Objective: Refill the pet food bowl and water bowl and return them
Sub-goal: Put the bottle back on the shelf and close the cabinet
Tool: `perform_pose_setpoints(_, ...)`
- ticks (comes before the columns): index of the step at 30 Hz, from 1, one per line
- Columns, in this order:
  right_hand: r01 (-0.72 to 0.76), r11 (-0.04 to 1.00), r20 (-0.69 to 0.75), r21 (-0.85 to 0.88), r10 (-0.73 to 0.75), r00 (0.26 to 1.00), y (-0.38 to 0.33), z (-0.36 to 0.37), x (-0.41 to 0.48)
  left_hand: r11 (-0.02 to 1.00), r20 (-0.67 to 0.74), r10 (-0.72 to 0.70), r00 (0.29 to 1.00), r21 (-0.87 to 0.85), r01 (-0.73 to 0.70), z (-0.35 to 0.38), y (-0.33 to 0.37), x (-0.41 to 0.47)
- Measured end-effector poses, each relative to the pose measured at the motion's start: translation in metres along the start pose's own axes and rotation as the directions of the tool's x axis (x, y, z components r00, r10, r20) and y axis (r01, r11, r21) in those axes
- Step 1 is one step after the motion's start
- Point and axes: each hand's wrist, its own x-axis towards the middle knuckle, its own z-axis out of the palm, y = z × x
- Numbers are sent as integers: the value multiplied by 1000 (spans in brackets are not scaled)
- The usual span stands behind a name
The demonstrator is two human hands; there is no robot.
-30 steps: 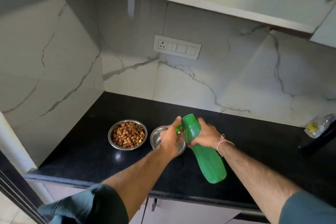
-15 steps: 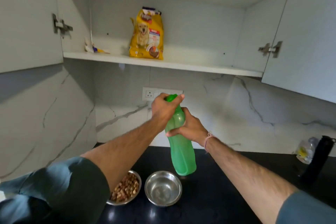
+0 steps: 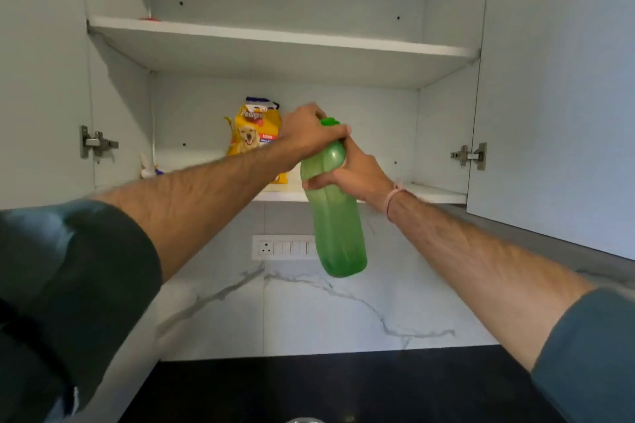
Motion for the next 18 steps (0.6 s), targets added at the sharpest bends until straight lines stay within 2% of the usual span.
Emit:
perform_pose_setpoints(2, 27, 999, -47, 27, -26, 999, -11, -16, 20, 988, 2, -7, 1000, -153, 8, -7, 14, 19)
perform_pose_setpoints(6, 15, 996, -124, 91, -4, 992, -14, -35, 55, 936, 5, 17, 1000, -351, -15, -16, 21, 54)
perform_pose_setpoints(8, 11, 991, -161, 135, 11, 987, -7, -38, 73, 898, -27, -17, 999, -440, 3, -11, 19, 71)
perform_pose_setpoints(12, 46, 969, -229, 243, 12, 973, 9, -31, 109, 909, -218, -112, 969, -417, 11, 11, 13, 101)
perform_pose_setpoints(15, 66, 944, -296, 323, 34, 955, 18, -21, 134, 887, -142, -137, 980, -457, 58, 28, 12, 116)
perform_pose_setpoints(18, 104, 931, -350, 349, 26, 937, 25, -17, 156, 911, -123, -126, 984, -407, 66, 43, 11, 127)
